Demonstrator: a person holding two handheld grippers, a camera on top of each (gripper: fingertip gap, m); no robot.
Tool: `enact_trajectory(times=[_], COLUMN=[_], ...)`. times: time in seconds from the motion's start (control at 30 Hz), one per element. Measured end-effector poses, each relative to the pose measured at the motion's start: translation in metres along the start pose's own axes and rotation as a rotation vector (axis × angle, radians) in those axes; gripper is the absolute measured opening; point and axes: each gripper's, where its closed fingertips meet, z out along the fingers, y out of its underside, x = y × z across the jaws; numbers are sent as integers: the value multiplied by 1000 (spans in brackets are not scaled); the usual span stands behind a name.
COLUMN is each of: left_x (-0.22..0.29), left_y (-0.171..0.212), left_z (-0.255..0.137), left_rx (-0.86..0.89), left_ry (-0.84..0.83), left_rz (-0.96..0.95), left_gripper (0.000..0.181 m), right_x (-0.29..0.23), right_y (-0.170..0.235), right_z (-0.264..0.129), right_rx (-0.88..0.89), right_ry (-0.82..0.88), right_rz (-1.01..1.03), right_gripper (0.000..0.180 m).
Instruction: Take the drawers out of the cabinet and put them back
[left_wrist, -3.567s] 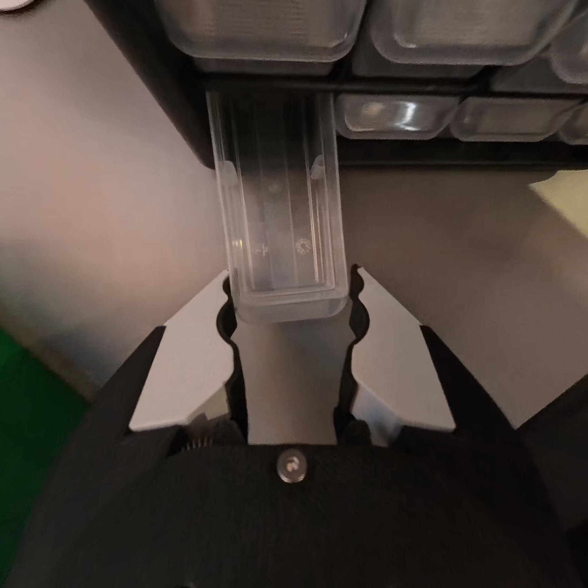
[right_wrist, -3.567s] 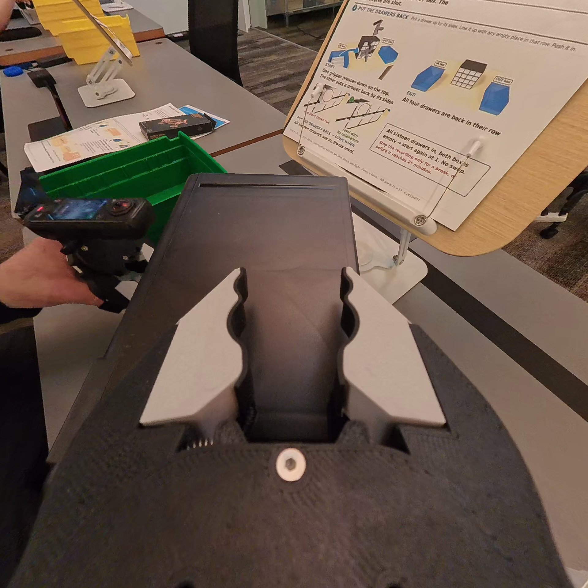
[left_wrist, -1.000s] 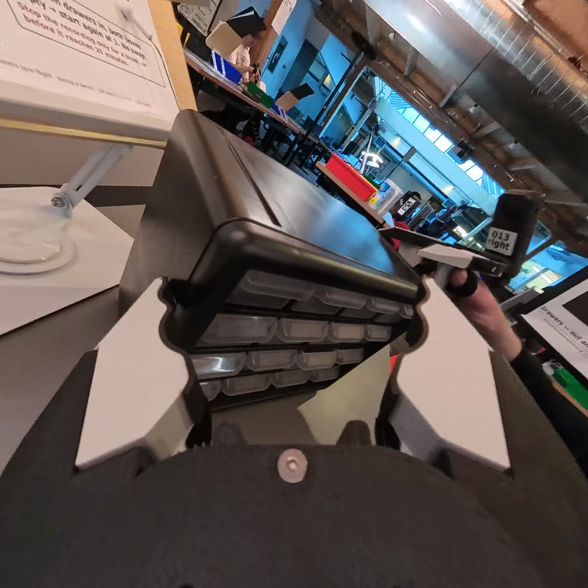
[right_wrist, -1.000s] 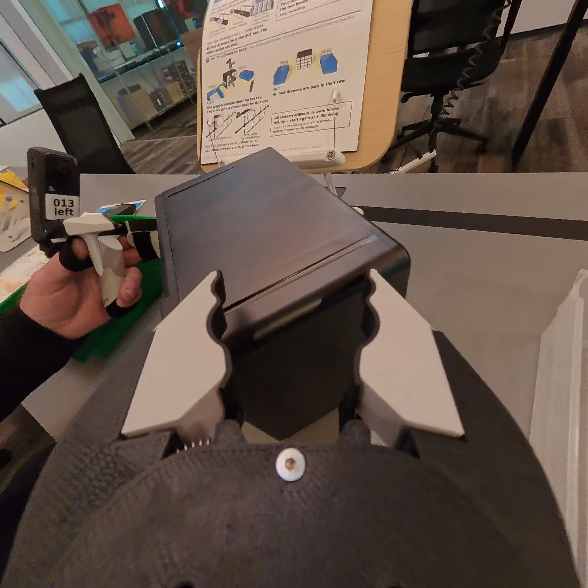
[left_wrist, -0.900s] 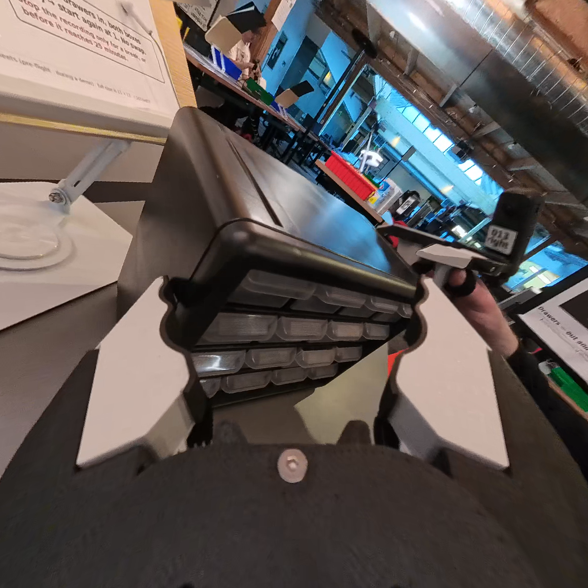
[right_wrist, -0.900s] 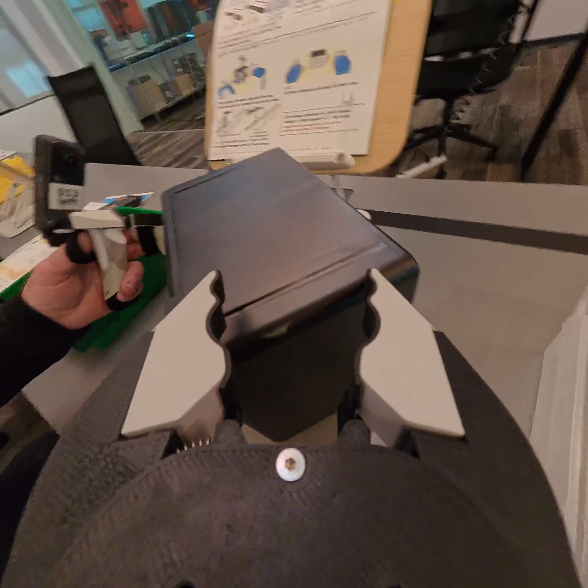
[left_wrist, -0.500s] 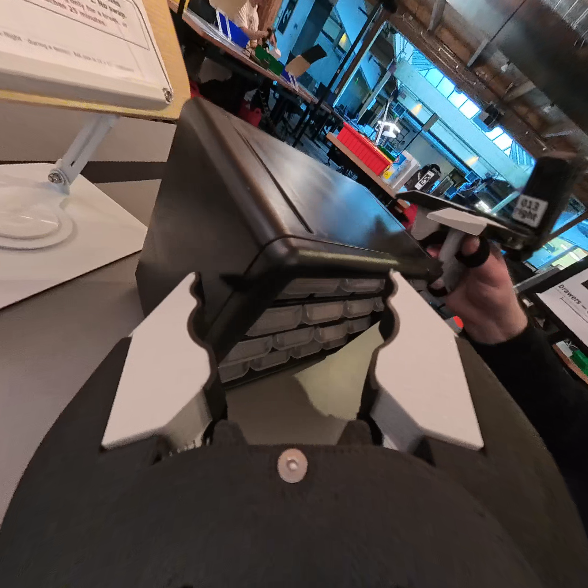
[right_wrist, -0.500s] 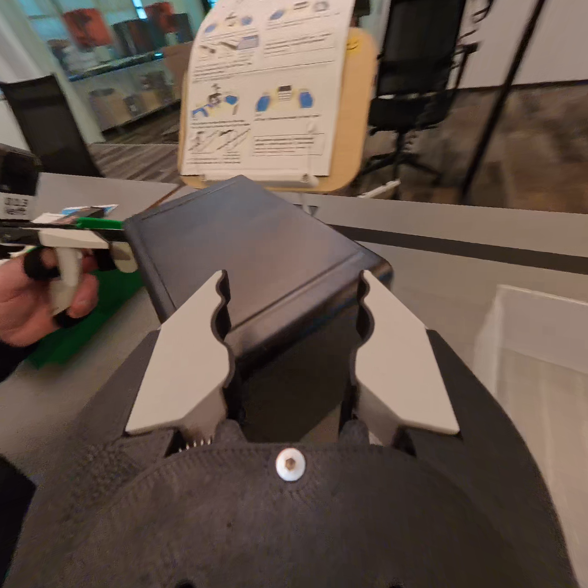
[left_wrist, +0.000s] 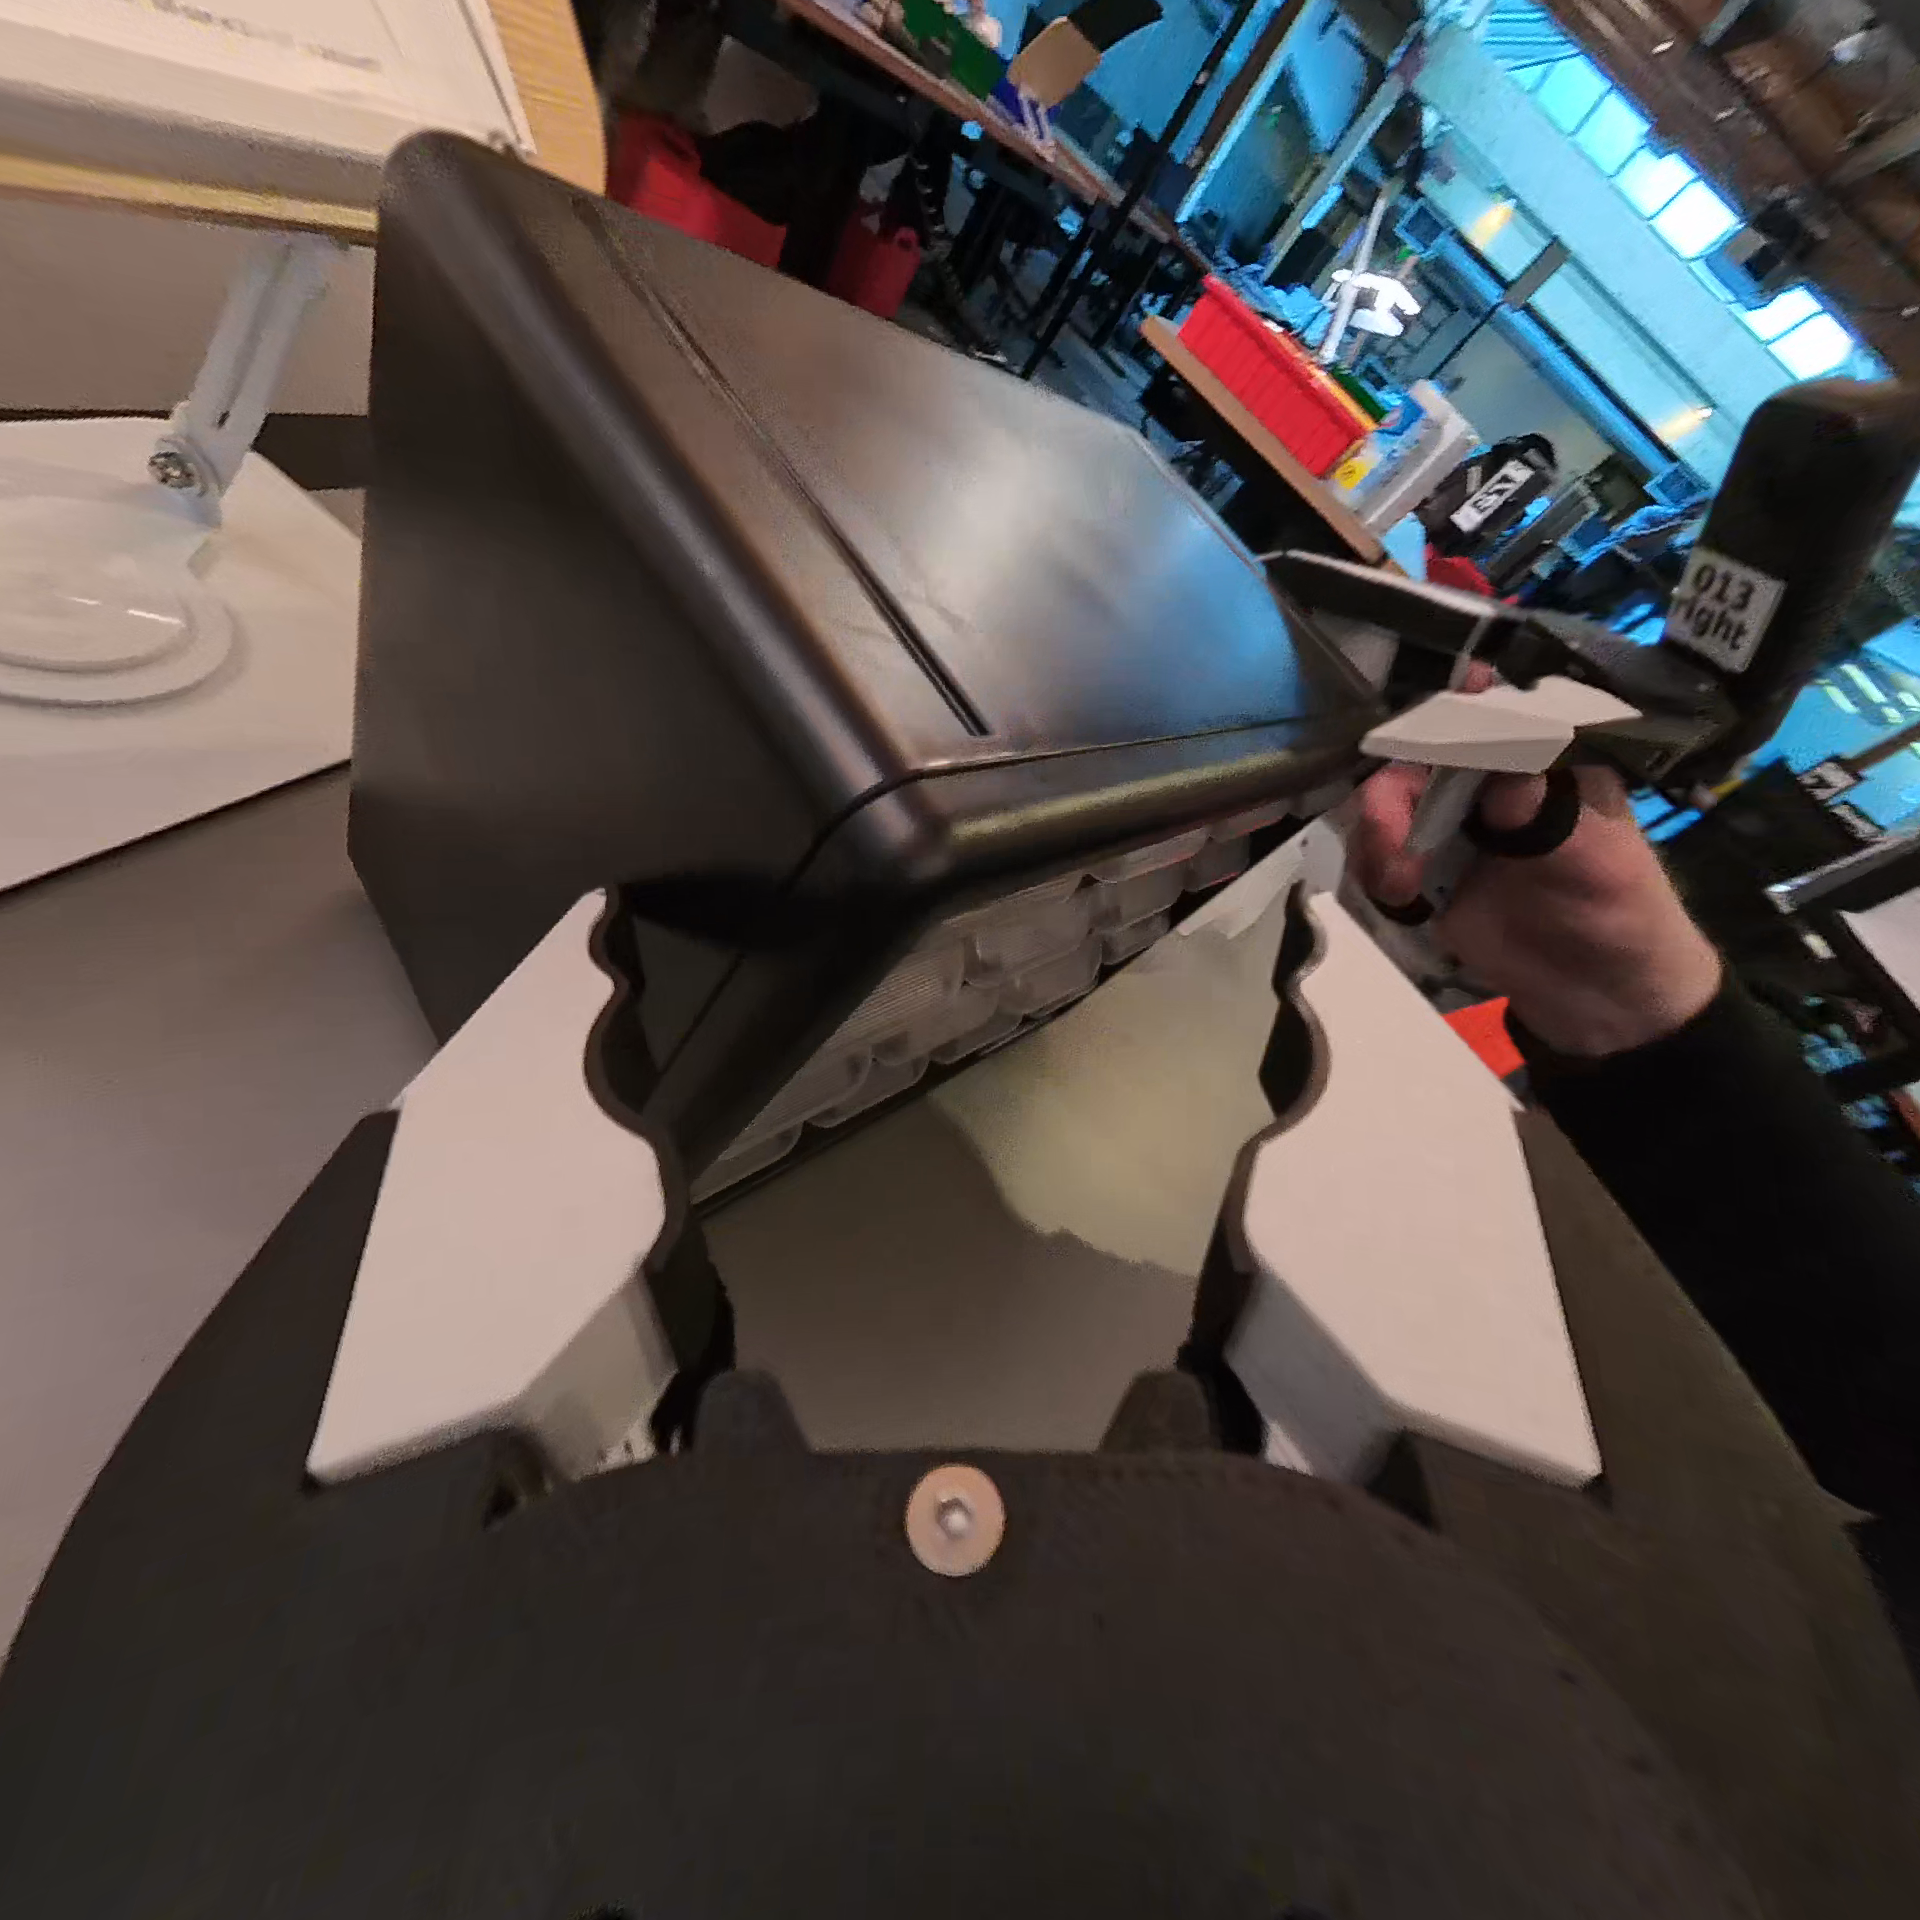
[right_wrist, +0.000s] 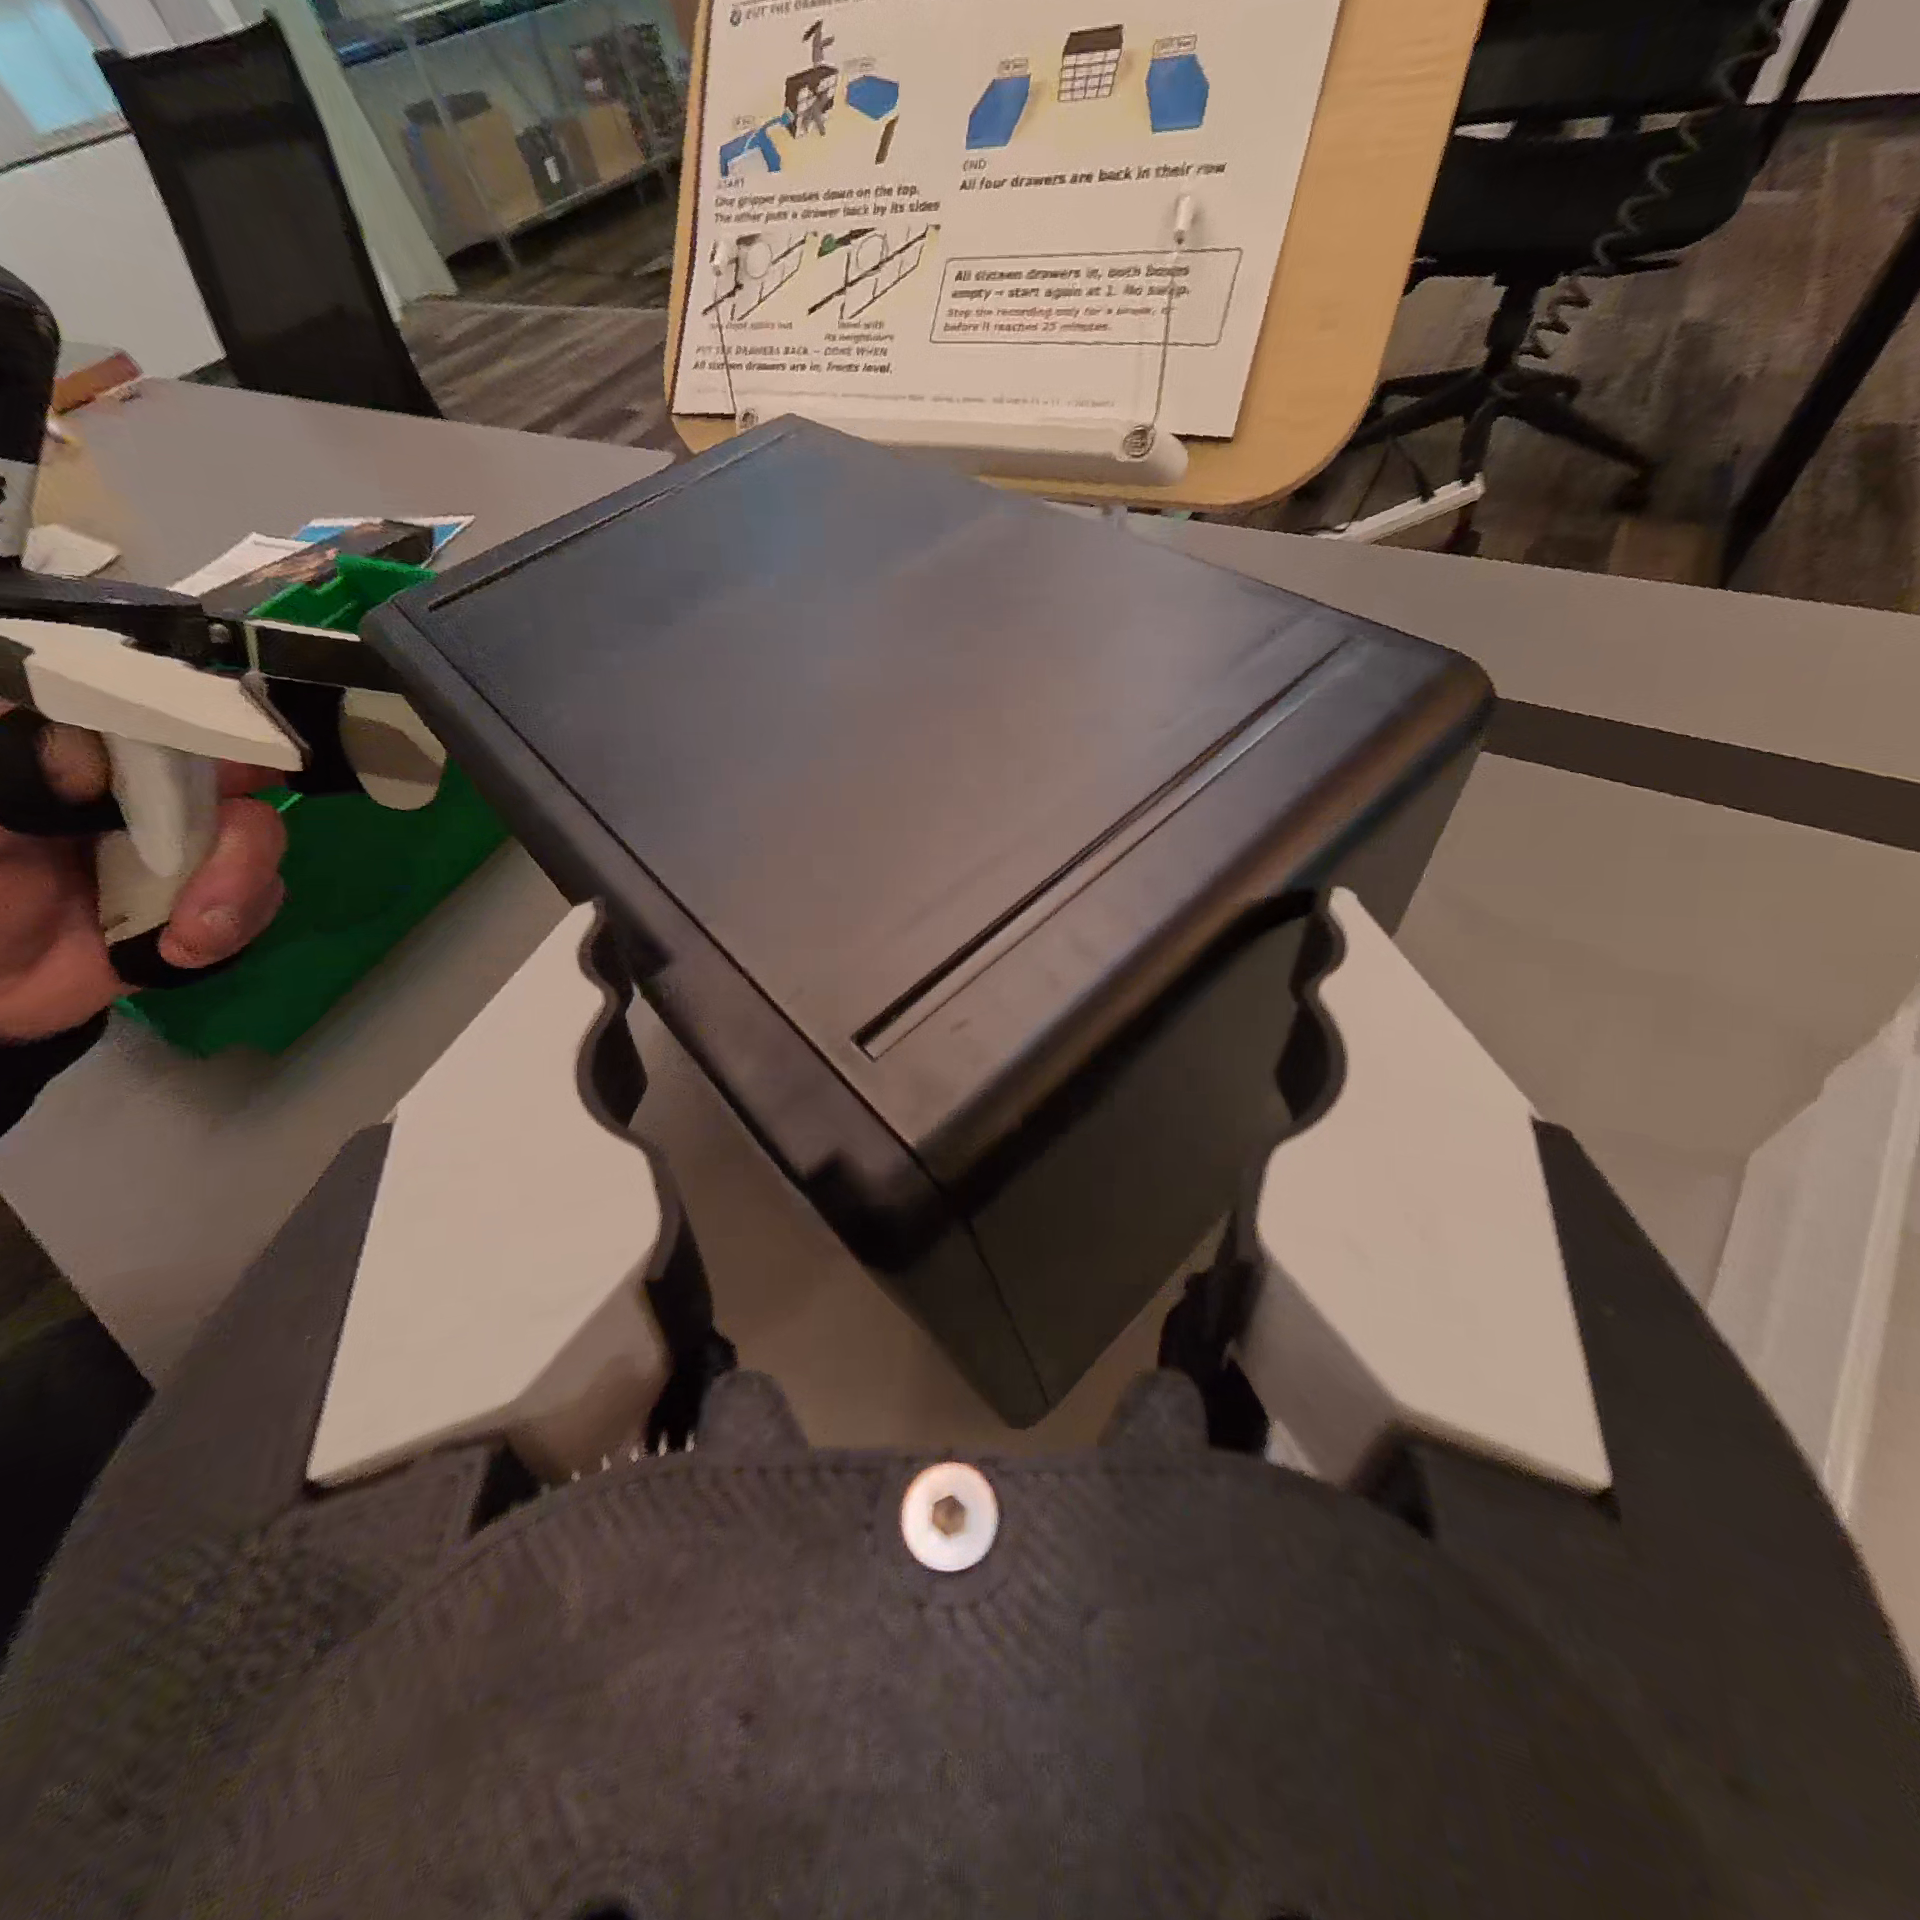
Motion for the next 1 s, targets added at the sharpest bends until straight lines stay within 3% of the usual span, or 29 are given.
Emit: enact_trajectory(times=[0.2,0.3,0.37,0.5,0.57,0.67,0.7,1.0], left_x=[6,10,15,9,4,0,-1,-5], left_y=[12,23,27,35,37,41,41,48], left_z=[-22,-38,-44,-44,-42,-39,-39,-39], left_rx=[12,13,36,23,35,19,25,5], left_ry=[-97,-138,-108,-64,-76,-78,-74,-87], left_rz=[-32,-21,-40,-67,-56,-60,-64,-43], left_gripper=[118,114,110,108,108,110,109,107], right_x=[-6,-19,-28,-24,-10,-4,-5,-1], right_y=[-6,-2,7,42,69,82,80,98], right_z=[24,34,39,41,46,53,54,44], right_rx=[-32,-29,-20,20,-65,-71,-51,-153], right_ry=[-136,-172,-144,-12,75,123,129,92], right_rz=[-70,-181,-276,-493,-578,-544,-539,-568], right_gripper=[129,140,156,156,156,149,140,130])
